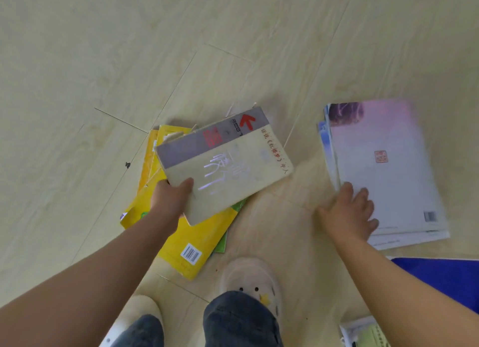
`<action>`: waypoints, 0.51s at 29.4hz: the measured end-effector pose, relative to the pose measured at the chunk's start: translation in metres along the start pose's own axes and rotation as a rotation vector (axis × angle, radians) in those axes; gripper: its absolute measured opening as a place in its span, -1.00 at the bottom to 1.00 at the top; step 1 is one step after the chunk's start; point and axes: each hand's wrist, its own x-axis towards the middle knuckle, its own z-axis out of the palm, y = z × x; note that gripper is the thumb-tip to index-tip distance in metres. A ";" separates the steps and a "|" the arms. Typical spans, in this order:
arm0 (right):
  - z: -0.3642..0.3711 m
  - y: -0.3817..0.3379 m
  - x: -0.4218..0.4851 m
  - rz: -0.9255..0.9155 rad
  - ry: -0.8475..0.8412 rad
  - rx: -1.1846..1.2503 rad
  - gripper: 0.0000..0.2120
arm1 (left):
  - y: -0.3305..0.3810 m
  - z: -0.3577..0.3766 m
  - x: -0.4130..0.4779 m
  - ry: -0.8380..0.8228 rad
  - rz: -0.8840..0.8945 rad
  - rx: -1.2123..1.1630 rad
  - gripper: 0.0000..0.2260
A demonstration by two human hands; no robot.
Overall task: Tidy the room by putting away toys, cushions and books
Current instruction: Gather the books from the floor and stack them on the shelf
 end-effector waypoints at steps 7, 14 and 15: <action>0.003 0.009 0.018 0.046 -0.028 -0.024 -0.27 | -0.008 0.003 -0.024 0.305 0.515 0.846 -0.18; 0.000 0.007 0.024 -0.019 -0.022 -0.145 -0.31 | 0.027 0.006 0.005 0.080 0.609 1.042 -0.32; 0.000 0.008 0.025 -0.010 -0.027 -0.168 -0.32 | 0.034 0.008 0.009 0.070 0.563 1.022 -0.22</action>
